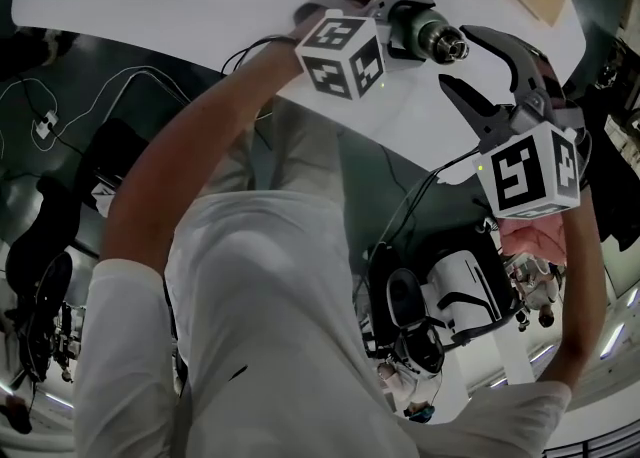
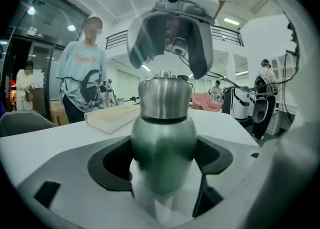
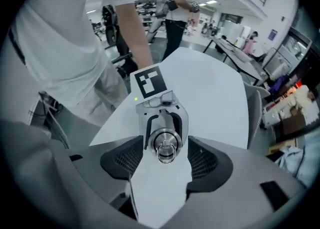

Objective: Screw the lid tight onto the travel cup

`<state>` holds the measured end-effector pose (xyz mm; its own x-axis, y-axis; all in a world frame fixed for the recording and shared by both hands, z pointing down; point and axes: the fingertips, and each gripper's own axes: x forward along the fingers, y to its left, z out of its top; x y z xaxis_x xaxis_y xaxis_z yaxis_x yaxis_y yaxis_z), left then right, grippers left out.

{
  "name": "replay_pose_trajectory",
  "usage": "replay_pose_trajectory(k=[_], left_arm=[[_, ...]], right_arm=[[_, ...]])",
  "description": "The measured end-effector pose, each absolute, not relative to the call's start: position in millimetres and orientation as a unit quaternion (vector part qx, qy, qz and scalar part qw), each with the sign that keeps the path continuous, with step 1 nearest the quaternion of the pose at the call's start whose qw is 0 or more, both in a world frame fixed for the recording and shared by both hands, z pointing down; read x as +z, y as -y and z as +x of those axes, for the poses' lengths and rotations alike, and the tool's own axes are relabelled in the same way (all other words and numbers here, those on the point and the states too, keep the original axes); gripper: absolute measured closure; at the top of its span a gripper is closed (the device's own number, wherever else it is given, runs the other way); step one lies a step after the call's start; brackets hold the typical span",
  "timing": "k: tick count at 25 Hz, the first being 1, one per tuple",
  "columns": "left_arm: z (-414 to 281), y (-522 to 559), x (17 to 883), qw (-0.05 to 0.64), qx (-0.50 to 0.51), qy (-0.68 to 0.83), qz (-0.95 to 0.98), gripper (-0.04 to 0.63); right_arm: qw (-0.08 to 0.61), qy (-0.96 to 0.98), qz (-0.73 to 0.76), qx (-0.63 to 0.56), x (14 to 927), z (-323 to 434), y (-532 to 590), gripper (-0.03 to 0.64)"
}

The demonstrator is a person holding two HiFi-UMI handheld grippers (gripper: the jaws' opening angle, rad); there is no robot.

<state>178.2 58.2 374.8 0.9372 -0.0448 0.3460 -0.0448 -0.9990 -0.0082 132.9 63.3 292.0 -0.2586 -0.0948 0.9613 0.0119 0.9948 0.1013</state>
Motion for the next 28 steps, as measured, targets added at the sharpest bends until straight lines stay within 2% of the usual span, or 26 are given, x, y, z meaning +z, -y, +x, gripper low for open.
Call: replay_pose_trajectory(k=[6, 11, 17, 24, 28], left_arm=[[179, -56, 376, 0.001, -0.175, -0.024, -0.984, 0.230], [179, -59, 376, -0.003, -0.175, -0.024, -0.984, 0.230], [179, -59, 376, -0.001, -0.176, -0.026, -0.984, 0.230], [178, -58, 376, -0.001, -0.177, -0.029, -0.984, 0.230], [179, -59, 375, -0.001, -0.177, -0.028, -0.984, 0.230]], right_arm=[[0.639, 0.753, -0.113, -0.113, 310, 131, -66, 0.365], [0.645, 0.745, -0.135, -0.105, 319, 131, -65, 0.394], [0.616, 0.788, -0.006, -0.002, 318, 131, -59, 0.394], [0.564, 0.781, 0.216, 0.157, 316, 134, -48, 0.394], [0.542, 0.763, 0.294, 0.193, 315, 139, -46, 0.394]])
